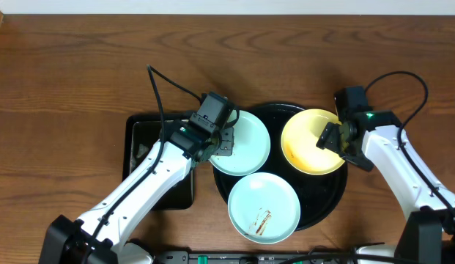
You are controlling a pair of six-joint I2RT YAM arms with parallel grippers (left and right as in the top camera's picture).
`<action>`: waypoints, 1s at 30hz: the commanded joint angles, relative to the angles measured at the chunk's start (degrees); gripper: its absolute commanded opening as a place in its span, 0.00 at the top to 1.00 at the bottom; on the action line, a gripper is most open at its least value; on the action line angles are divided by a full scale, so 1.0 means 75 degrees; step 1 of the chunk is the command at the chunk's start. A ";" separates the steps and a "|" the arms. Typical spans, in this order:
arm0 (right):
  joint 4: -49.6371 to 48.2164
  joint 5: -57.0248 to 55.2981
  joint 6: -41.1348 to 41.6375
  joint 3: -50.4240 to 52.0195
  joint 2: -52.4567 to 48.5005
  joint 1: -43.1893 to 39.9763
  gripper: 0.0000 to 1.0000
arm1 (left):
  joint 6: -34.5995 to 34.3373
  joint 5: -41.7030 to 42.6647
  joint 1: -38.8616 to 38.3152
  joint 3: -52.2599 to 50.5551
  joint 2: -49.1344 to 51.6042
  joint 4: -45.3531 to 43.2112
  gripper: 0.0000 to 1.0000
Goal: Clean dirty plates on tray and stack at the side
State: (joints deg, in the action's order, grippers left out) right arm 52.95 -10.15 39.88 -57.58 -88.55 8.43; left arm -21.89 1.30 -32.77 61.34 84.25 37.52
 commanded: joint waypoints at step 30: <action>-0.0583 0.0731 0.1801 -0.0093 -0.1154 -0.0187 0.53 | 0.0519 -0.0061 0.0012 -0.0073 -0.0047 -0.0003 0.92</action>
State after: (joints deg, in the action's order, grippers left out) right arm 48.64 -3.84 52.14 -57.58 -97.10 8.38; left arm -19.18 1.30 -32.77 61.32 84.25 37.47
